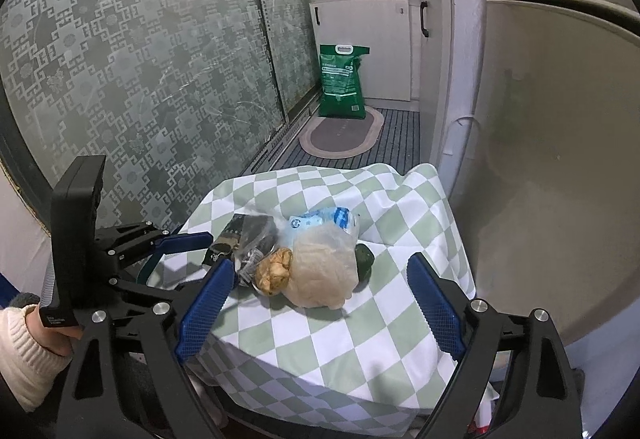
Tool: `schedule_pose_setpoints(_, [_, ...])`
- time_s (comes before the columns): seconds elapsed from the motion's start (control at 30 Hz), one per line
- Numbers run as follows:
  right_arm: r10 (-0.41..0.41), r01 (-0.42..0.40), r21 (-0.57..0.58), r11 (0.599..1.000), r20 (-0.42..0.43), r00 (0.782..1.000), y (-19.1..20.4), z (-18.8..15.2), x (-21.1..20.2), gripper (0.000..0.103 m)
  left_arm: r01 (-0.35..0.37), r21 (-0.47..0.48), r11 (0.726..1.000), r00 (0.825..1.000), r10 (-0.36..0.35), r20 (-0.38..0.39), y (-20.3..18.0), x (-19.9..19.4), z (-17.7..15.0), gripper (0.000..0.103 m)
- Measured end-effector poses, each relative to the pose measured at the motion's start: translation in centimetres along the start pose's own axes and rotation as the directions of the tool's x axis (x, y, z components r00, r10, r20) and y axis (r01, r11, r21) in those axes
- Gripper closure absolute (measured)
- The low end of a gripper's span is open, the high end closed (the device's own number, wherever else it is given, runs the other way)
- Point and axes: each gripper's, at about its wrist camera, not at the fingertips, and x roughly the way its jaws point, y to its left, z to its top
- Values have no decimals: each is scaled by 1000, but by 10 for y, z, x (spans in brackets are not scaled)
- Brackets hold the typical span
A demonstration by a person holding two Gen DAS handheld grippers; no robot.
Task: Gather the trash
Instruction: 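Grasp the black snack package with the left gripper while the right gripper grasps the clear container, then lift the black package with the left gripper while the right gripper carries the clear container toward the teal bin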
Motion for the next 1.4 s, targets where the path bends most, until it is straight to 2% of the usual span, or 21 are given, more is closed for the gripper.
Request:
schedule_pose_setpoints(0.07, [8, -8, -1, 1000, 3, 1000, 2, 2, 1, 14, -6, -1, 1000, 1000, 6, -3, 0, 3, 2, 31])
schedule_pose_setpoints(0.27, [10, -10, -6, 1000, 0, 1000, 2, 4, 5, 14, -24, 8, 1000, 999, 24, -24, -4, 15, 5, 29])
schedule_pose_setpoints(0.53, [9, -9, -14, 1000, -7, 1000, 4, 7, 10, 14, -8, -9, 1000, 1000, 8, -22, 5, 13, 4, 53])
schedule_pose_setpoints(0.63, [14, -14, -38, 999, -15, 1000, 9, 7, 14, 18, -5, -4, 1000, 1000, 5, -16, 5, 12, 3, 59])
schedule_pose_setpoints(0.7, [16, -17, -62, 998, -20, 1000, 16, 8, 16, 22, -12, 12, 1000, 1000, 12, -17, 3, 11, 2, 78])
schedule_pose_setpoints(0.83, [30, -36, -136, 990, -41, 999, 32, 11, 23, 26, 1, 4, 1000, 1000, -1, -29, 6, 12, -1, 79])
schedule_pose_setpoints(0.93, [34, -46, -174, 984, -69, 997, 41, 14, 33, 32, 53, -61, 997, 998, -55, -28, 18, 8, -2, 83])
schedule_pose_setpoints(1.0, [38, -55, -190, 980, -94, 995, 44, 16, 41, 34, 52, -66, 996, 998, -54, -25, 21, 6, -3, 86])
schedule_pose_setpoints(1.23, [34, -74, -219, 973, -181, 983, 58, 14, 76, 36, 55, -88, 995, 998, -56, -14, 30, -7, -7, 88])
schedule_pose_setpoints(1.4, [15, -69, -264, 962, -202, 979, 70, 20, 91, 37, 46, -119, 992, 999, -45, 13, 41, -21, -6, 88])
